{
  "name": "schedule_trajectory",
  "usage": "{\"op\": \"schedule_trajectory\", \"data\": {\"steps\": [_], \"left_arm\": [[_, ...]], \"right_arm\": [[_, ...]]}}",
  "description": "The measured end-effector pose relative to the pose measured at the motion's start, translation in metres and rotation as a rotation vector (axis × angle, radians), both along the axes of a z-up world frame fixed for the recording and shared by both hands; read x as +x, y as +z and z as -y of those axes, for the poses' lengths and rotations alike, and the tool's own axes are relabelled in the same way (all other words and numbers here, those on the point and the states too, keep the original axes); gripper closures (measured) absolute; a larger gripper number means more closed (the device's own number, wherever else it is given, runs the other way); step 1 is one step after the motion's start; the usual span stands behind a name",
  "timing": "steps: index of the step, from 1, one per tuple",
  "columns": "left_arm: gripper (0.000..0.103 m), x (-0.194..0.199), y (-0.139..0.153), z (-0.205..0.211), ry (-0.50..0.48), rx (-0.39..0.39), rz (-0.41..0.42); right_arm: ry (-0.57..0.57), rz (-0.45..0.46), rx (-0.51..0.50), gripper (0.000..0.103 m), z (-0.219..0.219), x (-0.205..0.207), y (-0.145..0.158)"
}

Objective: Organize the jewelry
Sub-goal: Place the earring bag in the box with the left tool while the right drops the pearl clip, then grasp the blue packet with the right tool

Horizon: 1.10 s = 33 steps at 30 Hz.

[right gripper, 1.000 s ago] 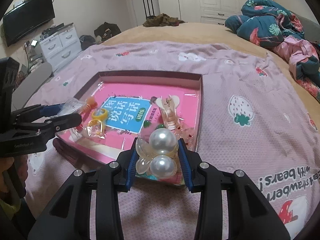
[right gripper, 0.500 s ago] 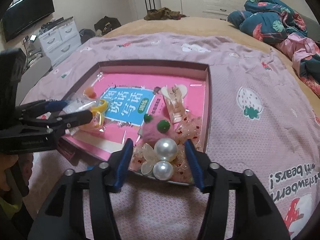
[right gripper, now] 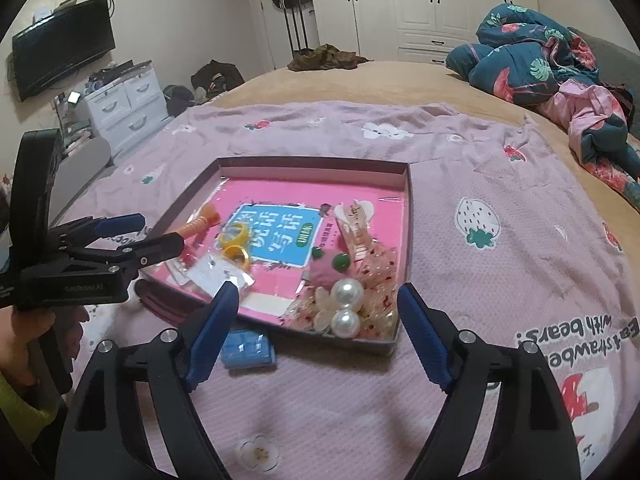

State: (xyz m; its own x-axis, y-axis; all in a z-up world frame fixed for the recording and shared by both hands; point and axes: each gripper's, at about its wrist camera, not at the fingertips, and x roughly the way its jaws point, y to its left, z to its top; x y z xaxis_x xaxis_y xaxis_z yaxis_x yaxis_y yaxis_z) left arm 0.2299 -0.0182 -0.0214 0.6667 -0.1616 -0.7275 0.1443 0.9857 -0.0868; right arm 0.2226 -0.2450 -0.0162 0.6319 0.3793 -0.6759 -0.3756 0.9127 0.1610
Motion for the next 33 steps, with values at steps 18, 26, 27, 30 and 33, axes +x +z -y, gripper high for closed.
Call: {"op": "schedule_trajectory", "data": {"steps": [18,26,27,30,33], "left_arm": [[0.010,-0.057,-0.017,-0.050,0.094,0.024,-0.034],[0.010,-0.065,-0.041,-0.054,0.093,0.003,-0.096],[0.010,-0.065,-0.044,-0.054,0.092,-0.001,-0.104],[0.010,-0.061,-0.053,-0.049,0.079,-0.018,-0.132],[0.010,-0.056,-0.063,-0.043,0.068,-0.030,-0.153]], "right_arm": [[0.107,-0.059,-0.028,0.020,-0.048,-0.028,-0.027],[0.143,-0.108,-0.085,0.021,-0.069,-0.021,-0.058],[0.143,-0.111,-0.089,0.021,-0.070,-0.020,-0.061],[0.151,-0.122,-0.096,0.027,-0.074,-0.013,-0.069],[0.149,-0.138,-0.102,0.035,-0.075,-0.006,-0.076]]}}
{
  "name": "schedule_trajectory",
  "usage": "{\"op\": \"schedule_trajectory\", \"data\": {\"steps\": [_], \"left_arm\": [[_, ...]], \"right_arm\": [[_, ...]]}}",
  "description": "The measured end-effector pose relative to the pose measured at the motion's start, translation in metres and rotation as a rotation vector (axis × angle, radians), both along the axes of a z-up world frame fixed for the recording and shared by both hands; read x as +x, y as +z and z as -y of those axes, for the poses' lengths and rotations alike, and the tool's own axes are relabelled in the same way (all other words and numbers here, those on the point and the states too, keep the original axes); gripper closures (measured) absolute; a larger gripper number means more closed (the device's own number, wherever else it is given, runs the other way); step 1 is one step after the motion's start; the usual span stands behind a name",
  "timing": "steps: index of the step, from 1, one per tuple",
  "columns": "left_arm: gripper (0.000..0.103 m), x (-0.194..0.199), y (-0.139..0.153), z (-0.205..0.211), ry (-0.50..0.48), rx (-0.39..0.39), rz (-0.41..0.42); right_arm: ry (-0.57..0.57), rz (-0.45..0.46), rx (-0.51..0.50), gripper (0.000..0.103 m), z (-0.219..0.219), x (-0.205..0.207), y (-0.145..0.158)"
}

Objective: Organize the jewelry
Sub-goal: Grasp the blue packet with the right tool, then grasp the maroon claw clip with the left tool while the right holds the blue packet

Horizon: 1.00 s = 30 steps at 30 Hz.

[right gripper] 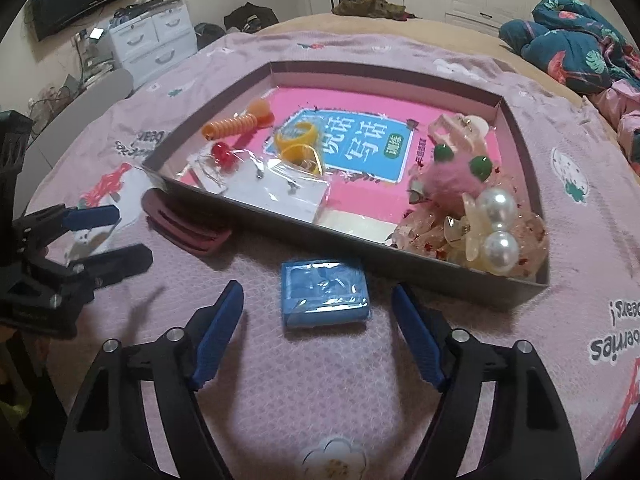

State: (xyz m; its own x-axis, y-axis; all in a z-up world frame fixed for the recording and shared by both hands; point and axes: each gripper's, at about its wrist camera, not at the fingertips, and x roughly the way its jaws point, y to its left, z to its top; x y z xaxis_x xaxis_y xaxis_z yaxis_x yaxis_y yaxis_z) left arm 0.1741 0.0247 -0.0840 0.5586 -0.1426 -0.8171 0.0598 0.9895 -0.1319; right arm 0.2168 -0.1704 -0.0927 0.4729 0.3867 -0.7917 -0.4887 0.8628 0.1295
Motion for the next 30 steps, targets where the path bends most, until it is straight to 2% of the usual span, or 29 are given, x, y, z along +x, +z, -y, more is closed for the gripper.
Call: {"op": "schedule_trajectory", "data": {"steps": [1,2,3,9,17,26,28,30], "left_arm": [[0.010,0.002,-0.003,0.002,-0.001,-0.004,-0.008],[0.010,0.005,-0.006,0.004,-0.001,-0.010,-0.016],[0.010,0.006,-0.008,0.006,0.000,-0.011,-0.020],[0.009,0.019,-0.011,0.021,-0.013,0.009,-0.025],[0.008,0.030,-0.020,0.035,0.032,0.083,-0.049],[0.008,0.037,-0.018,0.035,0.168,0.053,-0.065],[0.008,0.037,-0.018,0.034,0.192,0.036,-0.059],[0.010,0.033,-0.015,0.029,0.212,-0.012,-0.038]], "right_arm": [[-0.001,-0.008,0.001,0.041,0.000,0.002,-0.002],[0.001,-0.029,0.007,0.055,0.002,0.005,-0.006],[-0.003,-0.036,0.009,0.060,0.003,0.006,-0.008],[-0.028,-0.032,0.039,0.060,0.027,0.003,-0.003],[-0.081,-0.031,0.053,0.060,0.057,0.003,0.000],[-0.094,-0.039,0.069,0.060,0.067,0.003,-0.001],[-0.093,-0.038,0.074,0.060,0.068,0.002,-0.001],[-0.087,-0.038,0.076,0.060,0.067,0.001,0.000]]}}
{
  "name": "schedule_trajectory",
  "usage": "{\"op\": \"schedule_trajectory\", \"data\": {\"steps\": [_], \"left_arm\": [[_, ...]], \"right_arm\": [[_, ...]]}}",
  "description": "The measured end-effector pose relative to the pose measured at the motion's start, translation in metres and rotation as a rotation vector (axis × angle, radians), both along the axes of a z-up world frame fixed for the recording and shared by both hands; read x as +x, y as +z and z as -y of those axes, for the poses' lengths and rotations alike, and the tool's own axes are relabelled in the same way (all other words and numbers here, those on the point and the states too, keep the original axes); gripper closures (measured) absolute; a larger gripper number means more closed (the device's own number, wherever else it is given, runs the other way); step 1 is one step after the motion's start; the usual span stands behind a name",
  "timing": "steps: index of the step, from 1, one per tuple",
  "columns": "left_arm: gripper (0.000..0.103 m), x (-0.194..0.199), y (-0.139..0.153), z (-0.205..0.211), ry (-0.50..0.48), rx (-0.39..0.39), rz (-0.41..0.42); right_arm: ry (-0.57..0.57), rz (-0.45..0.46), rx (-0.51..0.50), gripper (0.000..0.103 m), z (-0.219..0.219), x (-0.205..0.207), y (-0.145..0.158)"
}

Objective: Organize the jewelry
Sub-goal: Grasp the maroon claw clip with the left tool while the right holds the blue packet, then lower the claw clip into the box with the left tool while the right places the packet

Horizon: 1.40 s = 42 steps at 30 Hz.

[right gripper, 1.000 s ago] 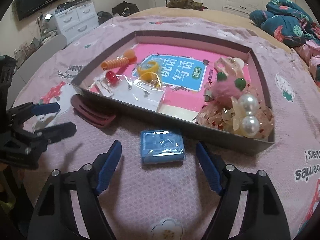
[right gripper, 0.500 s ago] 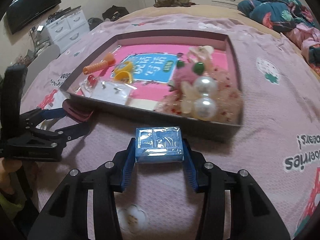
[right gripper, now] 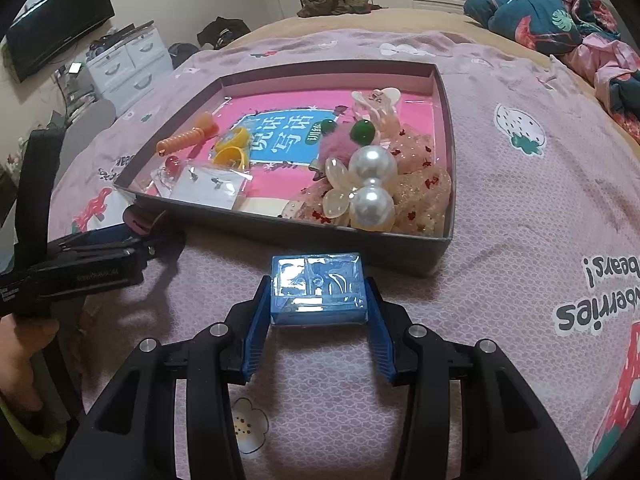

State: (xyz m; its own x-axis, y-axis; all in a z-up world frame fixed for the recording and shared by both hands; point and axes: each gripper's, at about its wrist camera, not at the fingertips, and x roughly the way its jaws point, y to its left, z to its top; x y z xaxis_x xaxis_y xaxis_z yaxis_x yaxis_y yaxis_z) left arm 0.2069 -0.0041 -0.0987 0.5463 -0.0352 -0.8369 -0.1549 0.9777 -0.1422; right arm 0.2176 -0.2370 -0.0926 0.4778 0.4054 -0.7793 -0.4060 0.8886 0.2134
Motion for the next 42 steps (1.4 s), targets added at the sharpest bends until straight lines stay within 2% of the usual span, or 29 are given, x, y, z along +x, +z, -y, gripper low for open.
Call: {"op": "schedule_trajectory", "data": {"steps": [1,2,3,4,6,12,22,23,24,26,42], "left_arm": [[0.013,-0.003,0.001,-0.003,0.001,-0.015,0.009],[0.020,-0.007,0.003,-0.008,0.003,-0.031,0.018],[0.030,-0.009,0.004,-0.010,0.006,-0.036,0.021],[0.036,-0.014,0.006,-0.017,0.012,-0.059,0.033],[0.053,-0.020,0.006,-0.026,0.016,-0.088,0.038],[0.081,-0.030,0.011,-0.045,-0.014,-0.144,0.066],[0.090,-0.027,0.038,-0.036,-0.084,-0.111,0.124],[0.092,-0.027,0.042,-0.034,-0.092,-0.106,0.134],[0.100,-0.027,0.046,-0.033,-0.101,-0.102,0.145],[0.102,-0.026,0.053,-0.031,-0.114,-0.105,0.158],[0.103,0.017,0.090,-0.009,-0.199,-0.059,0.194]], "right_arm": [[0.003,0.001,0.001,0.060,0.000,-0.001,0.000],[0.006,0.001,0.002,0.060,-0.001,0.000,0.001],[0.009,0.003,0.002,0.060,-0.002,-0.001,0.002],[0.009,0.005,0.004,0.060,-0.002,-0.001,0.003],[0.013,0.006,0.009,0.060,-0.003,-0.002,0.004],[0.022,0.009,0.016,0.060,-0.007,-0.004,0.005],[0.026,0.033,0.024,0.060,-0.010,-0.006,0.017],[0.026,0.038,0.024,0.060,-0.010,-0.005,0.019],[0.026,0.043,0.026,0.060,-0.010,-0.005,0.022],[0.024,0.055,0.030,0.060,-0.010,-0.004,0.027],[0.012,0.185,0.038,0.060,-0.001,0.017,0.084]]}}
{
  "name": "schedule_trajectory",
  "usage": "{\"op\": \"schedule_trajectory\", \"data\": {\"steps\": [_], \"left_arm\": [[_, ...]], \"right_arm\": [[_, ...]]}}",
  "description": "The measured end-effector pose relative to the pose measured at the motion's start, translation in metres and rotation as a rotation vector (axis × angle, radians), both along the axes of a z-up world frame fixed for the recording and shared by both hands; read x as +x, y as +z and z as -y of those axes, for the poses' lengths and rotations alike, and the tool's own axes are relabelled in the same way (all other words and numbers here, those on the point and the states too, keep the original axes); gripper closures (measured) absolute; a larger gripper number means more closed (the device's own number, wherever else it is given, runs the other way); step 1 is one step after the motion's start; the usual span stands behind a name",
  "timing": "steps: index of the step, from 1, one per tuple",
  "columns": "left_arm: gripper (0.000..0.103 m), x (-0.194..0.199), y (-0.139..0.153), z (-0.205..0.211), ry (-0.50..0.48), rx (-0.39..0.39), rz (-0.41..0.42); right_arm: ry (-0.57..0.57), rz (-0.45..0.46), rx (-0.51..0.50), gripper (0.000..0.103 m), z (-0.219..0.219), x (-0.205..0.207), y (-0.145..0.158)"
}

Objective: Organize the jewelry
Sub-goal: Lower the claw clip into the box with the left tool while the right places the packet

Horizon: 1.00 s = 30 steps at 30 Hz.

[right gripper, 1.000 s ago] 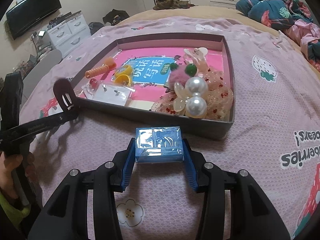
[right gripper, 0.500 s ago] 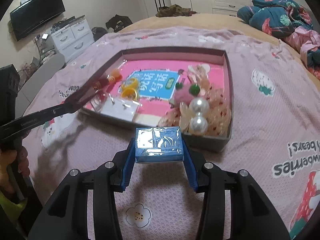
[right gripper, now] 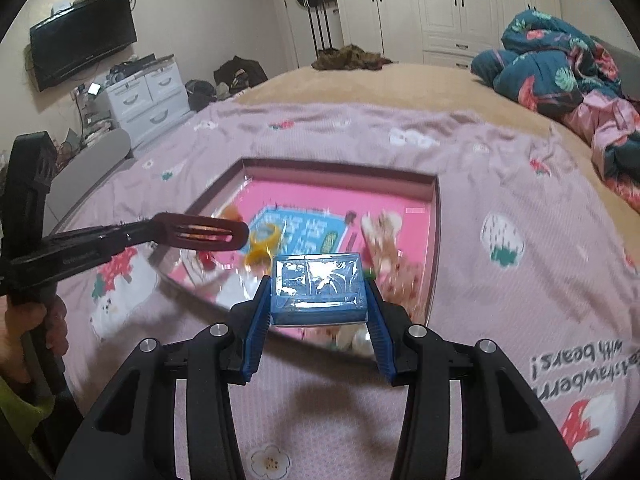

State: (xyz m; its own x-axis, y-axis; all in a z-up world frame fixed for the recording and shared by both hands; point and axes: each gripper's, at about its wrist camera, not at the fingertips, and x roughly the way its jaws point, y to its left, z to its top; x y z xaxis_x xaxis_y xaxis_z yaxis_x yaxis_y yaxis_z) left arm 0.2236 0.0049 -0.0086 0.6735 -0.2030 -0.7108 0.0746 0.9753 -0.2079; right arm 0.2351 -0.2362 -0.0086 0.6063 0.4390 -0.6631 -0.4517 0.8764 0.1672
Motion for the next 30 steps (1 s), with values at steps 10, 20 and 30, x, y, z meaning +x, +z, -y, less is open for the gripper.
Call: {"op": "schedule_trajectory", "data": {"steps": [10,20,30], "left_arm": [[0.103,0.019,0.011,0.008,-0.025,0.017,0.017],[0.103,0.040,-0.009,0.007,-0.024,0.002,-0.034],[0.102,0.048,-0.031,-0.009,0.004,-0.028,-0.075]], "right_arm": [[0.012,0.037,-0.011,0.060,-0.013,0.020,0.015],[0.052,-0.014,-0.038,0.060,-0.043,0.041,-0.009],[0.087,-0.106,-0.086,0.060,-0.073,0.047,-0.052]]}}
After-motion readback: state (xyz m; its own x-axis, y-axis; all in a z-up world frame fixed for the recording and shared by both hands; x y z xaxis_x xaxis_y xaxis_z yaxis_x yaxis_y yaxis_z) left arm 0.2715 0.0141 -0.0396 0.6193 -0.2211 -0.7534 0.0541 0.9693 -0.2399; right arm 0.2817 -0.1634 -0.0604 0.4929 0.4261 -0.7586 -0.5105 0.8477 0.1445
